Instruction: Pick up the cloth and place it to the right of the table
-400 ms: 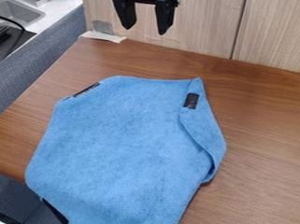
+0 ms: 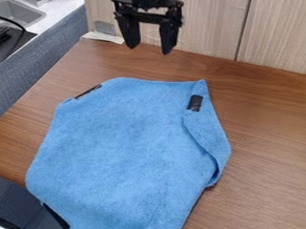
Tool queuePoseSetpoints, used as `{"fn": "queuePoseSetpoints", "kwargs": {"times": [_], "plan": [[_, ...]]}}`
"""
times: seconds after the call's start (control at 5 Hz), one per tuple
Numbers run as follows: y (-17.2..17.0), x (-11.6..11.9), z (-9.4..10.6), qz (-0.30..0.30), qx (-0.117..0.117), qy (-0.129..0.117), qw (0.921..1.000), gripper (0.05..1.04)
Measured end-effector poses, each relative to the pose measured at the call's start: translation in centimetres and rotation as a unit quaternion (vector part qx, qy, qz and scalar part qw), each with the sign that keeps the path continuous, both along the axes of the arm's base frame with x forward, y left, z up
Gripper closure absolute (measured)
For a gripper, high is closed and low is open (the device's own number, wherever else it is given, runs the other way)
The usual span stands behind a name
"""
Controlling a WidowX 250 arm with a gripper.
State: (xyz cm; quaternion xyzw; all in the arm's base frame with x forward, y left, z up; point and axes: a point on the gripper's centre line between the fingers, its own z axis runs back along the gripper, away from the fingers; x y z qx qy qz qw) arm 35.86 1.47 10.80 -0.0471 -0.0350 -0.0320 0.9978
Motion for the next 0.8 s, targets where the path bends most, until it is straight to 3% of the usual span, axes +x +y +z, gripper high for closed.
{"fn": "queuePoseSetpoints", "kwargs": {"times": [0.2,0.4,0.6,0.8], "plan": [[-1.7,-0.8,-1.4,-0.033,-0.007,0.007,0.9994,0.083],[-3.6,-2.3,-1.4,-0.077,-0.013,0.002,0.9969,0.083],[-4.4,-5.4,-2.8,-0.108,-0.011,0.017,0.9939,0.083],[-3.5,-6.9,-4.7,-0.094,-0.007,0.030,0.9950,0.083]]}}
